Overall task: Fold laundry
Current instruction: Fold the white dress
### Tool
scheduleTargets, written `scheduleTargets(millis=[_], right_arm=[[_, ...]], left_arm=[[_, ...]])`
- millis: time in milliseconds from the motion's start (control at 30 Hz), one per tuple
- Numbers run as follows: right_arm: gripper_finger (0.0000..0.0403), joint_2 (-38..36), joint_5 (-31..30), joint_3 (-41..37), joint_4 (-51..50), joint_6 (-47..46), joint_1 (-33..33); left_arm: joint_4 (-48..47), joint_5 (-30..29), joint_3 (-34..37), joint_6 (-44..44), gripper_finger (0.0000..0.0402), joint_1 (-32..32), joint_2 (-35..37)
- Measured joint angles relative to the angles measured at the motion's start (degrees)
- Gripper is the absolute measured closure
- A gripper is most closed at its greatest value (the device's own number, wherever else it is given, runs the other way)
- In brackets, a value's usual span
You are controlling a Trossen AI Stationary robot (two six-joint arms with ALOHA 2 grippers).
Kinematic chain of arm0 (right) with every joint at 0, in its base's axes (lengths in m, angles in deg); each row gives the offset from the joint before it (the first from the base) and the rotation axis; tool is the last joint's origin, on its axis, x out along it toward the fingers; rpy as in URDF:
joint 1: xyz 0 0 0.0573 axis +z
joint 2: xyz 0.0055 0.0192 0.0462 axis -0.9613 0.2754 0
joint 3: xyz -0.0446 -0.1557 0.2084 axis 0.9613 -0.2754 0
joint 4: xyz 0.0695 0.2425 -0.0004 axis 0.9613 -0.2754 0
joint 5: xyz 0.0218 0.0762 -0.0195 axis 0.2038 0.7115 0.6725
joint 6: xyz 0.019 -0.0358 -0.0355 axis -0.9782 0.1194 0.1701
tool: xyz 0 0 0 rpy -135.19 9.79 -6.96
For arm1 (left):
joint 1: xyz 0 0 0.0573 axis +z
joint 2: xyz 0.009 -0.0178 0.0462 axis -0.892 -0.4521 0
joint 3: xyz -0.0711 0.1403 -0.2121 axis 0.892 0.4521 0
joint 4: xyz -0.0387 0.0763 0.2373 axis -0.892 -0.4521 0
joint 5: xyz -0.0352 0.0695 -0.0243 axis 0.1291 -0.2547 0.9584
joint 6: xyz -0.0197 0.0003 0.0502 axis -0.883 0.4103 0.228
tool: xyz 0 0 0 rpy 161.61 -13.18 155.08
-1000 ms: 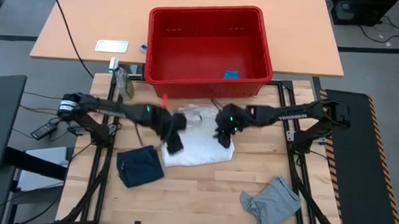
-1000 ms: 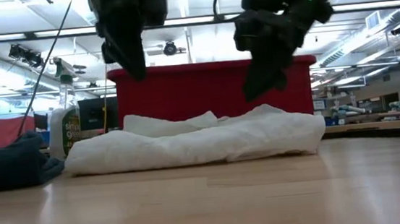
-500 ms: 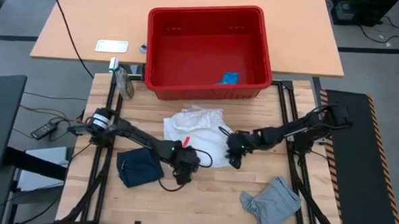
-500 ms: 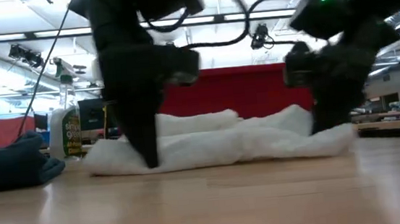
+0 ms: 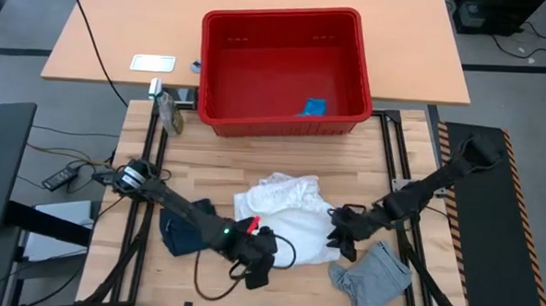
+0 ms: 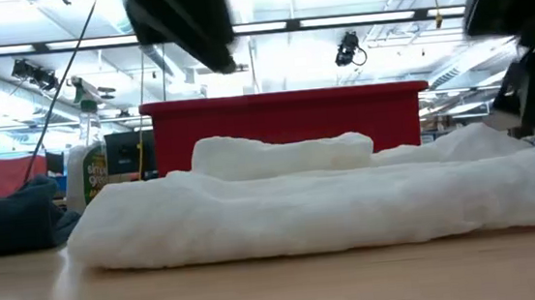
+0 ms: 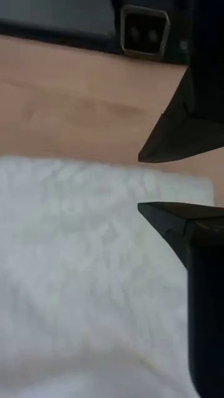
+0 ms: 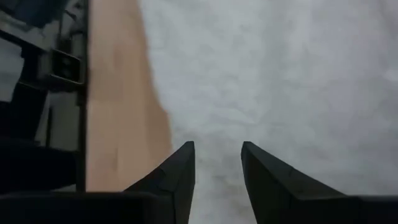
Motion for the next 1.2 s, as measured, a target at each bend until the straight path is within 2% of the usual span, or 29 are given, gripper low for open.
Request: scheduleTargets(millis=[100, 267, 567, 667, 767, 833, 900, 1000, 1133, 1200], right_arm=[[0.0263, -2.59, -5.99, 0.00, -1.21, 3.89, 4.88], [0.0242, -1.80, -12.46, 0.03, -0.64, 15.09, 11.41], [0.0136, 7.17, -12.75, 0.09, 2.83, 25.62, 13.85], [0.0107, 11.54, -13.09, 0.15, 4.39, 26.84, 13.85], [0.0104, 16.15, -13.88, 0.74, 5.01, 24.41, 13.06], [0.0121, 18.14, -14.53, 1.48, 6.08, 21.32, 12.43], [0.0155, 19.33, -15.13, 2.14, 6.21, 17.72, 11.79], [0.0230, 19.05, -15.04, 2.90, 5.35, 13.06, 10.98], [0.0350, 15.56, -11.01, 2.99, 4.74, 10.27, 10.31], [0.0383, 12.78, -7.71, 3.02, 4.81, 10.14, 10.17]], left_arm=[[-0.92, -4.73, -0.99, -0.09, 0.0284, -2.60, 0.13], [1.21, -5.96, 1.45, -0.30, 0.0245, -6.23, -0.63], [8.72, -6.61, 8.44, 0.68, 0.0134, -7.36, -3.45], [8.59, -6.66, 8.81, 1.58, 0.0124, -6.84, -4.69], [8.59, -6.83, 8.82, 1.81, 0.0128, -6.08, -6.40], [8.93, -6.99, 8.79, 1.80, 0.0143, -5.46, -7.50], [8.26, -7.30, 8.76, 1.66, 0.0176, -4.80, -8.58], [7.38, -7.55, 8.62, 0.40, 0.0252, -4.16, -8.87], [6.96, -4.77, 8.67, 0.26, 0.0369, -3.23, -7.03], [6.49, -1.97, 8.63, 0.24, 0.0383, -2.69, -5.24]])
